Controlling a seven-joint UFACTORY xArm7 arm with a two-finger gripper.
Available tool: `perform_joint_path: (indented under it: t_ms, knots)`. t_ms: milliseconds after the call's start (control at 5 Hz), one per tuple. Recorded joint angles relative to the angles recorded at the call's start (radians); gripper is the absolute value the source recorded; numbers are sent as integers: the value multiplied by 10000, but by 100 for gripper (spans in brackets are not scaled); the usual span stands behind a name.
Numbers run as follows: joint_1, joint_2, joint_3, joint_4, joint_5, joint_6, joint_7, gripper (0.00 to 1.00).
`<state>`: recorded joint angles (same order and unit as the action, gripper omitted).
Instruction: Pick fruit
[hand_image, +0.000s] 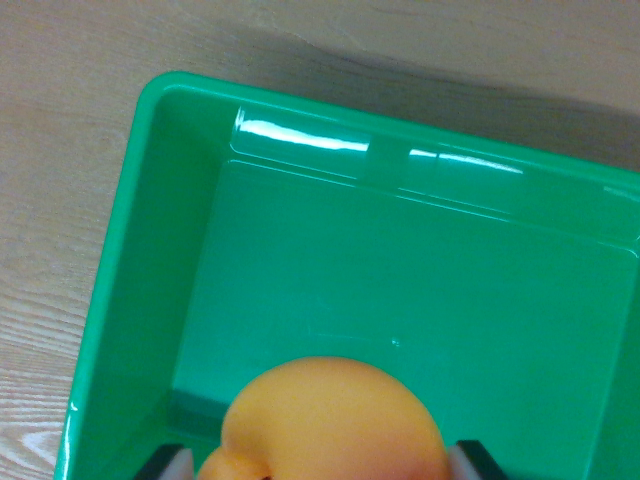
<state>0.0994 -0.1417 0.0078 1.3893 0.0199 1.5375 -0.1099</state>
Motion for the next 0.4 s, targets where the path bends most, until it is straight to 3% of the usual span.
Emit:
perform_joint_path:
  t_ms: [400]
  knots:
    - [0,-17,0,34,-1,52,1,100]
